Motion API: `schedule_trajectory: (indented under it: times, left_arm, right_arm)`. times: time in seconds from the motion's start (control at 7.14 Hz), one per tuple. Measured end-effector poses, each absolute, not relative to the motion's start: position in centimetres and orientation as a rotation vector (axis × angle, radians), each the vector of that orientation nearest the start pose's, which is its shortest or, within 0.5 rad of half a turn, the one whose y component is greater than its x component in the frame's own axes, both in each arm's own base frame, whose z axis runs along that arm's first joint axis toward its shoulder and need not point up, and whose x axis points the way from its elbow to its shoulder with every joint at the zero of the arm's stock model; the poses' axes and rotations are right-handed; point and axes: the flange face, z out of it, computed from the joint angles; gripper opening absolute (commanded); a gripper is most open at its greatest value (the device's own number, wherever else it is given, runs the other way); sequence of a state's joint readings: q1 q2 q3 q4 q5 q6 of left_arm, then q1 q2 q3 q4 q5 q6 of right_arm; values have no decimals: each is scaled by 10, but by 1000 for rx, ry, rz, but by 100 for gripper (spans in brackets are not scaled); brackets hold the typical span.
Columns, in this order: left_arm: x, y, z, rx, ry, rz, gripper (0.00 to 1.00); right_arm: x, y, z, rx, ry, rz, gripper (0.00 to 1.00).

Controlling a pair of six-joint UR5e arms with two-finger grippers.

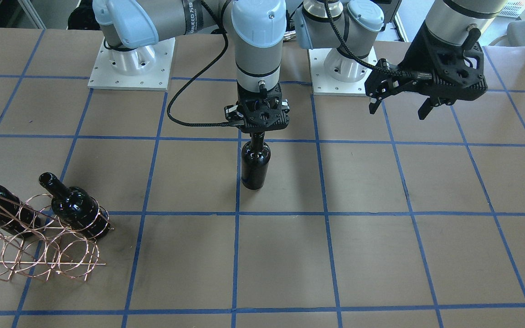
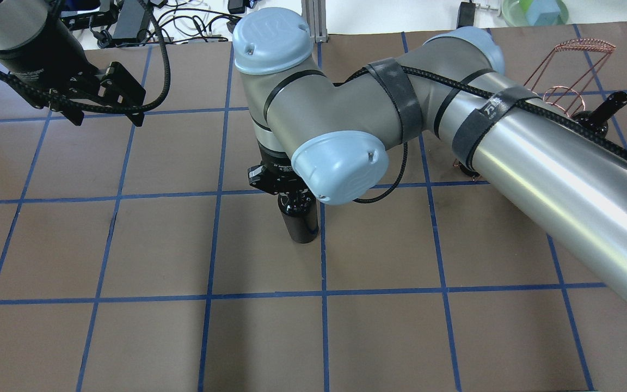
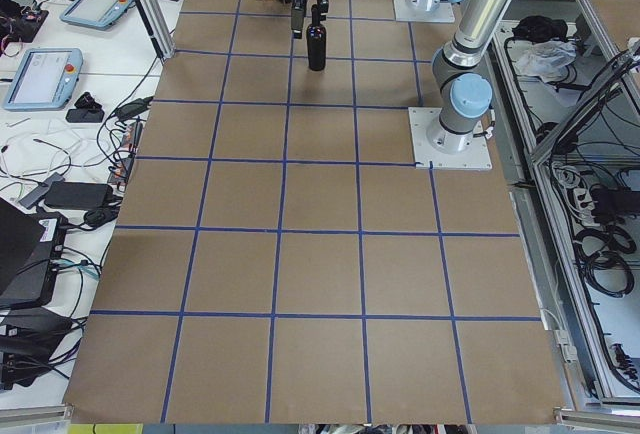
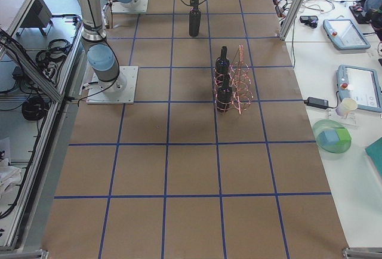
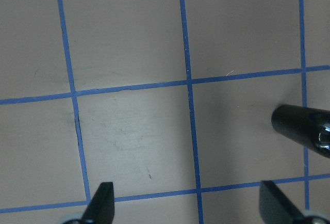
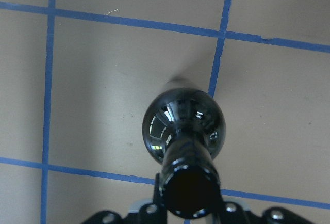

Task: Place wine into wine basket
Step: 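Lower the right gripper onto the bottle neck and close it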

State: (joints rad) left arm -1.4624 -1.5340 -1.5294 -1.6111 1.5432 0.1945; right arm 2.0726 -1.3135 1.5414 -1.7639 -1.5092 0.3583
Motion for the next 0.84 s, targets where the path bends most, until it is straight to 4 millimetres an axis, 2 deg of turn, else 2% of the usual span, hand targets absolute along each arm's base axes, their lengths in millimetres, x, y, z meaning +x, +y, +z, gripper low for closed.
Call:
schedule_trajectory:
  times: [0.28,0.56,0.84]
  left_arm:
    - [-83,-491,522,140,3159,-63,100]
    - [-83,-490,521,140,3158,-62,100]
    - [-83,-490,521,141,3158,-61,100]
  right_arm:
    - [404,-447,383,-218,3088,86,99]
    - [404,-451,383,-218,3081,64,88]
    - [403,-454,382,-213,3080,53,87]
